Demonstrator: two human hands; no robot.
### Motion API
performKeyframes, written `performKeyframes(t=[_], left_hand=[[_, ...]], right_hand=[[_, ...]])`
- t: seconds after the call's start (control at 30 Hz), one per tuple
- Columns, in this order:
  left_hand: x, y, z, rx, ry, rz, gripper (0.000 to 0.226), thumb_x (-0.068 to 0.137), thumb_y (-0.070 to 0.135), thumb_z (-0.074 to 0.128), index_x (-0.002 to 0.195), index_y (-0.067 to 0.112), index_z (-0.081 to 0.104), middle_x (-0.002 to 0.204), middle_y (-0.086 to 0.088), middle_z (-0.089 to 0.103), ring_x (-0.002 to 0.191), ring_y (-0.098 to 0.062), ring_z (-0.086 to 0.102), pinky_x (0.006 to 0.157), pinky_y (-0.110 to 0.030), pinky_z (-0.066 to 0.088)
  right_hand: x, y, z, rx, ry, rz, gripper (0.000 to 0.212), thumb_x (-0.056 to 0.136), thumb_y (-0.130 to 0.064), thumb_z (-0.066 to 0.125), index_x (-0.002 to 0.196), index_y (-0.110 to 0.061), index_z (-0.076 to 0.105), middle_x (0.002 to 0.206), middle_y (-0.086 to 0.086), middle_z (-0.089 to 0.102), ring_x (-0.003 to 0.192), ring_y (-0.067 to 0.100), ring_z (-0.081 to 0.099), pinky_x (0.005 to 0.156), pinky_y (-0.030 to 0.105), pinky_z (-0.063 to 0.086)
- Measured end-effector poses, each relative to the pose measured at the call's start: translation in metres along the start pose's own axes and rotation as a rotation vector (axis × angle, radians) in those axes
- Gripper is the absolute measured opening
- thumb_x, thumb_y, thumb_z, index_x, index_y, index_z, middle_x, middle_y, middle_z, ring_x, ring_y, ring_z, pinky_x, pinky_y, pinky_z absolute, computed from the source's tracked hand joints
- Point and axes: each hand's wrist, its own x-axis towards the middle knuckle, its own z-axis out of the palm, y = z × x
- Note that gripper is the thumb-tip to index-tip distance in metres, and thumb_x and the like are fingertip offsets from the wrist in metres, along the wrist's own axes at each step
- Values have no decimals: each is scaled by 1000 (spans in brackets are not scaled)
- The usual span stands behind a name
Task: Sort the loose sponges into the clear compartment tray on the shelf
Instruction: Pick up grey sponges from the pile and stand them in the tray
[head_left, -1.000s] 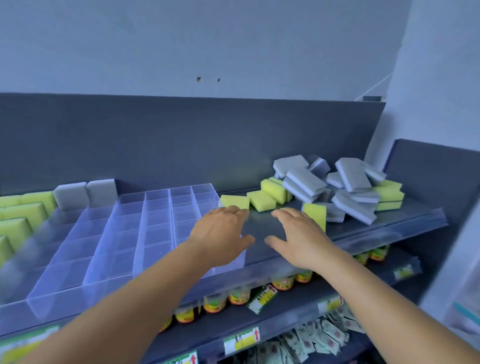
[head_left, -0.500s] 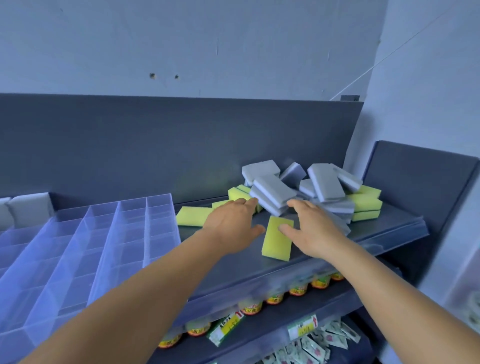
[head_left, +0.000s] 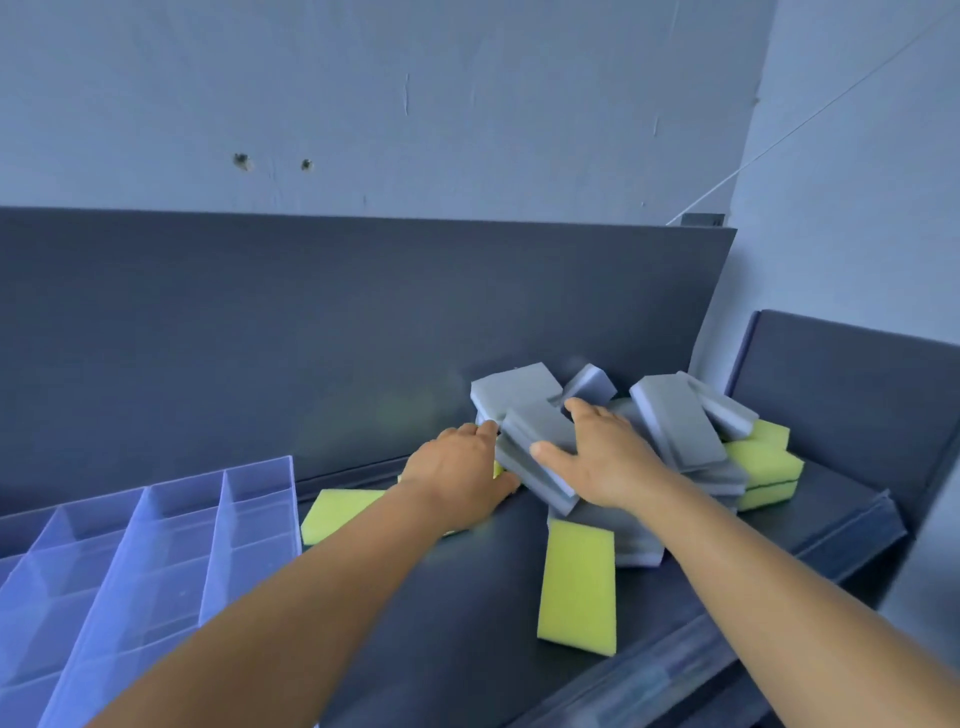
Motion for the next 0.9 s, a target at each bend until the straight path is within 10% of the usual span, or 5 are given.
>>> performKeyframes(t=[0.43,0.9], left_hand=[[27,11,27,-323,21,-172,42,92,43,52,119,12,54,114,-8,61,103,-24,58,81,-33,48],[-14,27,-17,-804,327,-284,61,87,32,64,140,29,34,124,3,44,94,-15,63,83,-23,46]], right_hand=[[28,17,12,134,-61,-3,74,89,-55,48,145,-14,25,144,8,41,129,28,42,102,38,40],[11,3,-10,585,32,-253,74,80,-47,67,141,-26,29,129,-8,46,111,12,49,85,24,37]])
